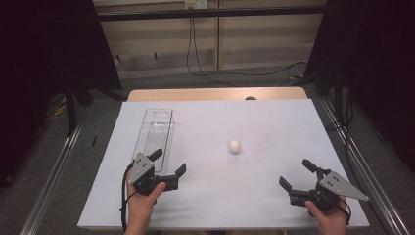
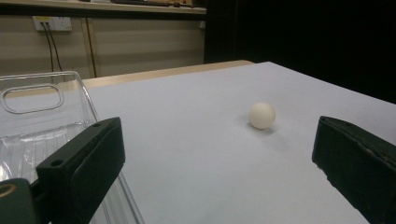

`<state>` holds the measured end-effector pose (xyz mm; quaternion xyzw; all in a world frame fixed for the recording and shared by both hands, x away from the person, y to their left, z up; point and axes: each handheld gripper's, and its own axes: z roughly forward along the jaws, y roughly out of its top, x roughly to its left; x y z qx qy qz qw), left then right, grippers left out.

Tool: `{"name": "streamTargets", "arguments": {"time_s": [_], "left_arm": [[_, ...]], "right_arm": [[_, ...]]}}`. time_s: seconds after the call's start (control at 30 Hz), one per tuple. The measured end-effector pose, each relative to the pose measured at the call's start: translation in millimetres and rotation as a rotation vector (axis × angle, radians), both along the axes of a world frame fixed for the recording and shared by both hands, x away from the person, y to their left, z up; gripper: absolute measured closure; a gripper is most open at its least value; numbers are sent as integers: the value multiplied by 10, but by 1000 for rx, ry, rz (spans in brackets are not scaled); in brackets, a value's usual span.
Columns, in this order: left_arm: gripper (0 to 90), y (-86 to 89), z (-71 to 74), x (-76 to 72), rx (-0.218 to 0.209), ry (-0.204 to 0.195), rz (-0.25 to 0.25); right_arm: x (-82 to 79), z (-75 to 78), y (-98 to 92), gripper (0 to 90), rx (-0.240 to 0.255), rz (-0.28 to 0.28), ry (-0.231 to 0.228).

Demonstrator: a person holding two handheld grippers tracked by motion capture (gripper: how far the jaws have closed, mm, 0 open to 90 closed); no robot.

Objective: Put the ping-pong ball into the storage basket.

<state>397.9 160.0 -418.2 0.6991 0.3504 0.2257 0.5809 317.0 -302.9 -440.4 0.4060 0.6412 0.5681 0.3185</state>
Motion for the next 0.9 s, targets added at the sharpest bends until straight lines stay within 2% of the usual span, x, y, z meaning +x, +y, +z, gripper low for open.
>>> {"name": "streamTargets", "arguments": {"time_s": [0.2, 0.27, 0.3, 0.8, 0.9], "left_arm": [[26, -49, 3, 9, -10, 3, -7], [27, -49, 8, 17, 11, 3, -11], [27, -74, 4, 16, -12, 4, -1], [28, -190, -4, 62, 1, -4, -24], [28, -218, -9, 65, 2, 4, -22]], "right_arm": [[1, 3, 8, 8, -2, -8, -1], [2, 2, 7, 8, -1, -10, 0], [1, 1, 4, 8, -3, -7, 0], [2, 4, 9, 9, -6, 3, 1], [0, 5, 10, 9, -3, 1, 0]]}}
